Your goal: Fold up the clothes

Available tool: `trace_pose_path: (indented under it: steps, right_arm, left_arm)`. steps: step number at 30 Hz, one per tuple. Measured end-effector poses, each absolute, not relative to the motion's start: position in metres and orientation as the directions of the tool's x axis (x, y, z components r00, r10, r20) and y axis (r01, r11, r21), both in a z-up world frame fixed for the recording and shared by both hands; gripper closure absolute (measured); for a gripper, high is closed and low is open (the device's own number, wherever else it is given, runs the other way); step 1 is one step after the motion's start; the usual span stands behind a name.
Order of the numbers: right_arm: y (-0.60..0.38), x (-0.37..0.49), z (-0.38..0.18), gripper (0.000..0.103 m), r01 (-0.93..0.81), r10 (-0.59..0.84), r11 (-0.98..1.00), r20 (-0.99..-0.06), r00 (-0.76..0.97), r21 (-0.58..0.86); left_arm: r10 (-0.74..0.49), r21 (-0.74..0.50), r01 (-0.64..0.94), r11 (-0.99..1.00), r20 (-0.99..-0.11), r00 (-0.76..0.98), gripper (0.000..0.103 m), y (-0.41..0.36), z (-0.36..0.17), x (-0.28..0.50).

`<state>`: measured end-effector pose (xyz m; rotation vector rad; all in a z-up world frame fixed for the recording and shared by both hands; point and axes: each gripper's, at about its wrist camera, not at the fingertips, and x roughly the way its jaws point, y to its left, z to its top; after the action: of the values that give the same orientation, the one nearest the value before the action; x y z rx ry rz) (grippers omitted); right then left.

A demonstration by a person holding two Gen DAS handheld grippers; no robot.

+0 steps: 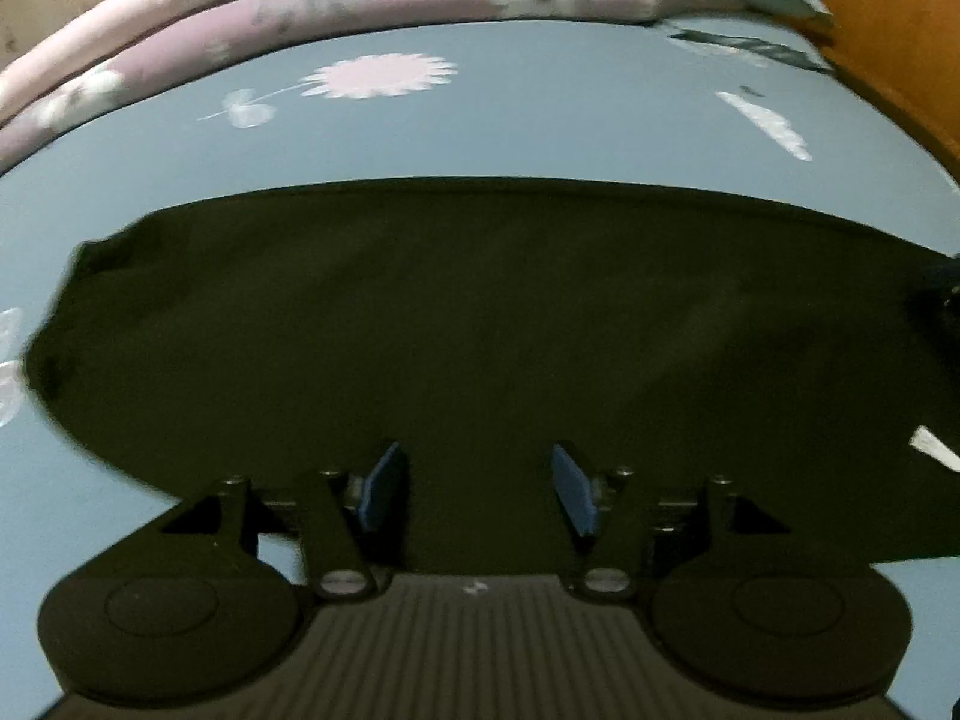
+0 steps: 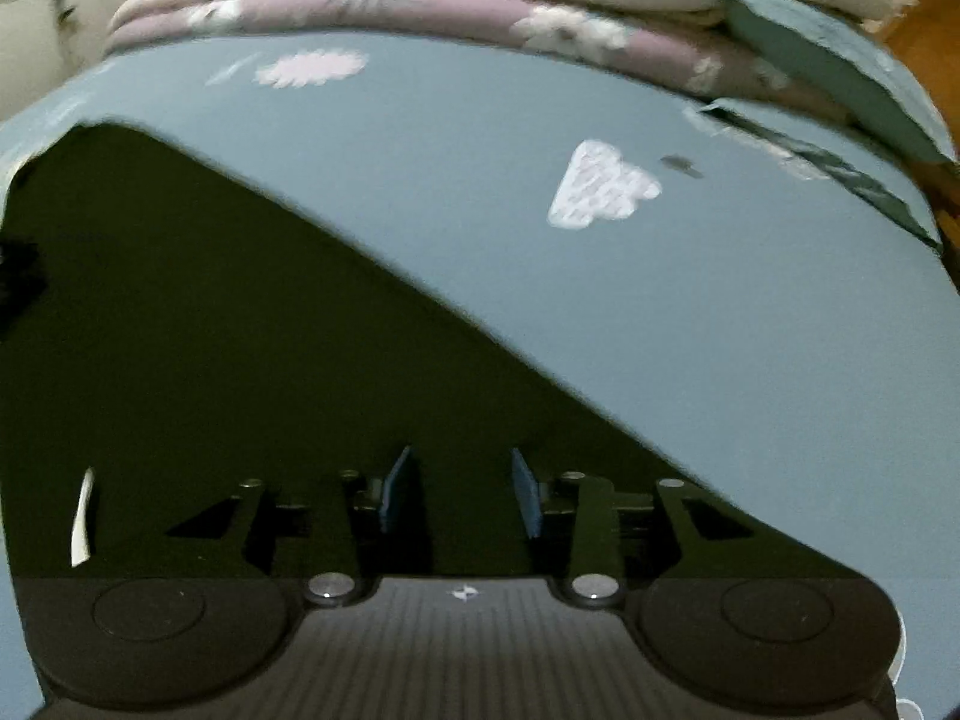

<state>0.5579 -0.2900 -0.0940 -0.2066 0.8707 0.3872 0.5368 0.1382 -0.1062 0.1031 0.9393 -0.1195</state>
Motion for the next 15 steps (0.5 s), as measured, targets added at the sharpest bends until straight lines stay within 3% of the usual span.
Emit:
trace_pose_path:
  steps: [8, 13, 15]
  right_arm:
    - [-0.207, 0.579, -0.068, 0.062, -0.500, 0.398, 0.857, -0.773, 0.493, 0.122]
    - [-0.156, 0.598, -0.095, 0.062, -0.505, 0.285, 0.863, -0.817, 0.502, -0.009]
    - [-0.149, 0.606, -0.101, 0.054, -0.480, 0.249, 0.875, -0.795, 0.553, -0.060]
  left_arm:
    - [-0.047, 0.007, 0.082, 0.997, -0.769, 0.637, 0.045, 0.154, -0.098, 0.566]
    - [-0.006, 0.013, 0.026, 1.000, -0.775, 0.632, 0.045, 0.171, -0.119, 0.581]
    - [0.015, 0.032, 0.015, 0.999, -0.761, 0.649, 0.045, 0.174, -0.120, 0.584]
